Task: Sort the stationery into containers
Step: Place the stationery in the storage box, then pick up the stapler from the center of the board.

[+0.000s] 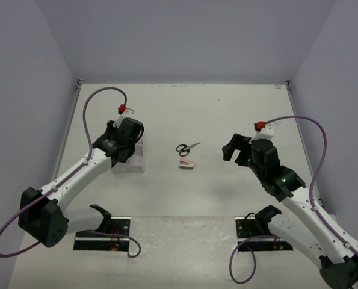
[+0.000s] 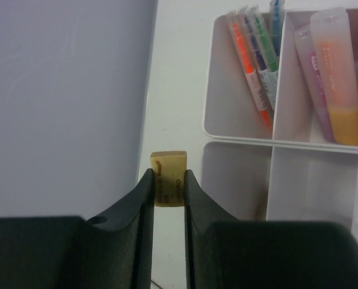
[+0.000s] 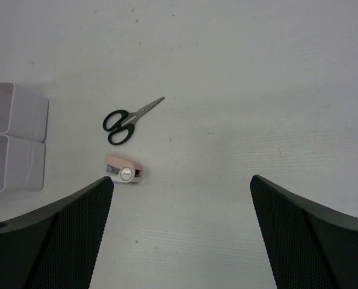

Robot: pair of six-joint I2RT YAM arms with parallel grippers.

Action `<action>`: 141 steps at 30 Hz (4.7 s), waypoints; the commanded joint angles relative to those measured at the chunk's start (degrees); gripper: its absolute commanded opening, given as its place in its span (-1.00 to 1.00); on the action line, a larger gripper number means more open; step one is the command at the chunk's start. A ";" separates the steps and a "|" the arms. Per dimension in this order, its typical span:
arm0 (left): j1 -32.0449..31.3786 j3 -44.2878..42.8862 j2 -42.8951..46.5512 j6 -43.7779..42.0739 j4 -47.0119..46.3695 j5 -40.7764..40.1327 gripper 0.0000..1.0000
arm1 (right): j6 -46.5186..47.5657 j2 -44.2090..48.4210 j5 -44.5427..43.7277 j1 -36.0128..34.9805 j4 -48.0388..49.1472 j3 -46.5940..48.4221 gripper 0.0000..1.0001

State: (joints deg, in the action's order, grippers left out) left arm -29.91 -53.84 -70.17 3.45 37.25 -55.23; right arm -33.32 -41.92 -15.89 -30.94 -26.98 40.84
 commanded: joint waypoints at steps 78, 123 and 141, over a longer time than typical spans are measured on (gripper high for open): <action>0.90 18.59 40.46 10.09 -19.31 46.60 1.00 | 43.42 -64.35 21.68 -15.20 -4.22 32.30 0.50; -16.31 25.17 31.58 59.05 -46.17 60.70 0.03 | 28.93 -20.06 4.65 -36.74 19.59 11.99 -1.00; -17.99 22.20 26.11 55.17 -46.95 61.27 -1.00 | 27.22 -19.99 5.87 -36.83 20.52 13.48 -1.00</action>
State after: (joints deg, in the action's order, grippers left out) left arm -47.37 -29.12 -43.30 61.02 -7.19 5.85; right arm -4.59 -62.62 -9.16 -67.47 -9.86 51.42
